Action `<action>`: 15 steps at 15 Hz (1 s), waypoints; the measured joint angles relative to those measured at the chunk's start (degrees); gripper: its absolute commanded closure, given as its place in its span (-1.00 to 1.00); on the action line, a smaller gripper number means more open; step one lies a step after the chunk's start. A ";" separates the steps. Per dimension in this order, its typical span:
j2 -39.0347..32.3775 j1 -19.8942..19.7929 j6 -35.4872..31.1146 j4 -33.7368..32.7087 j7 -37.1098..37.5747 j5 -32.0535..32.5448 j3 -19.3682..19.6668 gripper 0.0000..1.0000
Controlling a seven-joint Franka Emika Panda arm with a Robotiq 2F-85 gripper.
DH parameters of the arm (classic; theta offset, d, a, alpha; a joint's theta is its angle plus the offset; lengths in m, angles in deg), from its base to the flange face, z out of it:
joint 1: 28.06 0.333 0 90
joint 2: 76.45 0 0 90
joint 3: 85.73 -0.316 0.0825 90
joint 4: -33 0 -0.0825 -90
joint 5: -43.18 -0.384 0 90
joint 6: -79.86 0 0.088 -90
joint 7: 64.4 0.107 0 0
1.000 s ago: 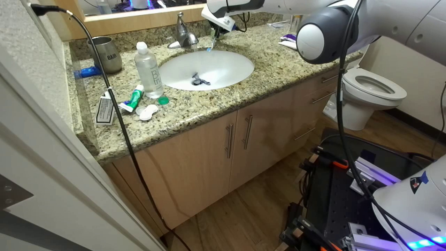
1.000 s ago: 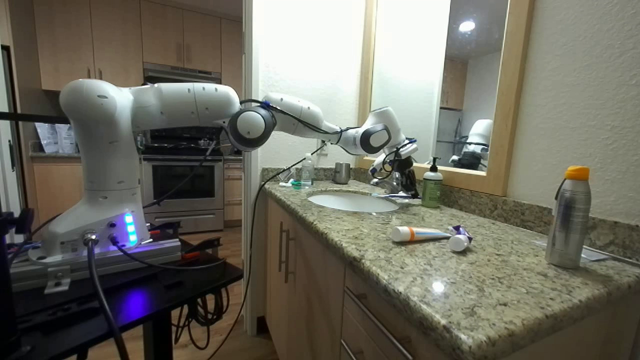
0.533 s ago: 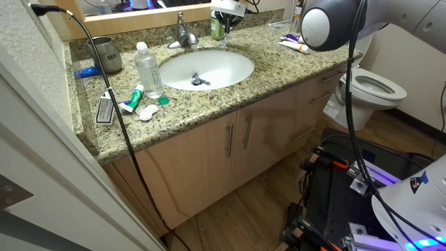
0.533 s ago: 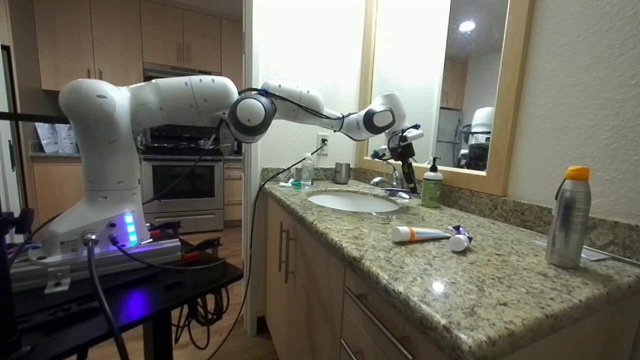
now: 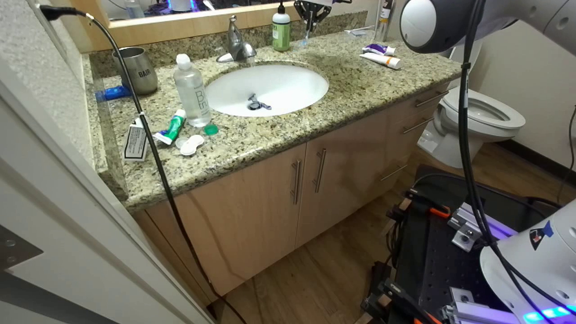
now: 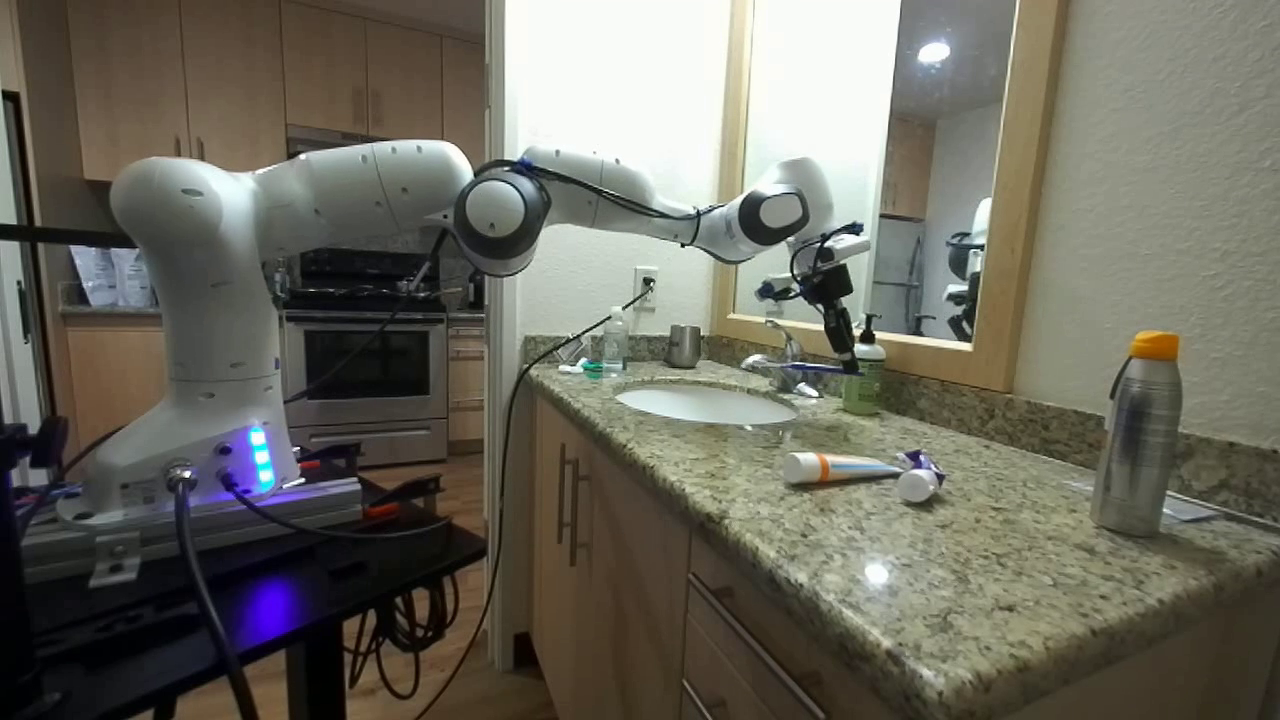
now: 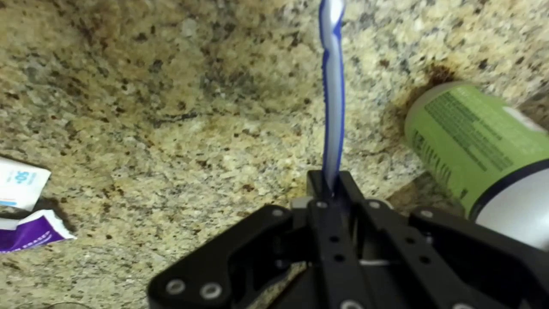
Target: Move the faucet handle upwards and pick up the toothbrush and wash it
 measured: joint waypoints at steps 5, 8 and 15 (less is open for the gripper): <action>0.79 -5.19 -0.09 -0.02 5.80 -0.66 -0.01 0.95; 0.80 -8.09 -0.22 -0.02 11.04 -0.70 0.00 0.95; -2.69 -10.09 -4.95 0.36 29.99 -0.64 0.03 0.95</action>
